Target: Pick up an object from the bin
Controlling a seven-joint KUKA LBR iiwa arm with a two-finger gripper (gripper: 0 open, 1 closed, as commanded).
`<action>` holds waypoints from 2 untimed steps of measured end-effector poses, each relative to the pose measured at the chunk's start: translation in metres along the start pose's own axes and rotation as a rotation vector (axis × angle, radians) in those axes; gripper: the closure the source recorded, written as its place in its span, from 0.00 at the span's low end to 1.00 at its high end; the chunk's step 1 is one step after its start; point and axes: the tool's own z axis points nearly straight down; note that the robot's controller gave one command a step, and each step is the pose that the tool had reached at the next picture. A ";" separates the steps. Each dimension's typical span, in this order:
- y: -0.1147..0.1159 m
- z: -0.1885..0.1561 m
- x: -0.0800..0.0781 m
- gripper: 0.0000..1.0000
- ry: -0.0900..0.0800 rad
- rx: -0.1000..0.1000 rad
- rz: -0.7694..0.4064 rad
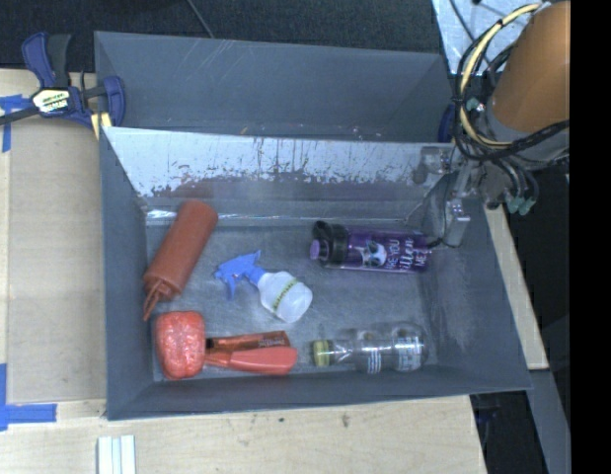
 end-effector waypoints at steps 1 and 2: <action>0.018 0.058 0.012 0.00 -0.004 0.001 -0.035; 0.029 0.108 0.005 0.00 0.000 0.000 0.048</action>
Offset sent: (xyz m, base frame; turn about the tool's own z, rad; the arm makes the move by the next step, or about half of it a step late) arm -0.0029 0.0336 -0.1195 0.0585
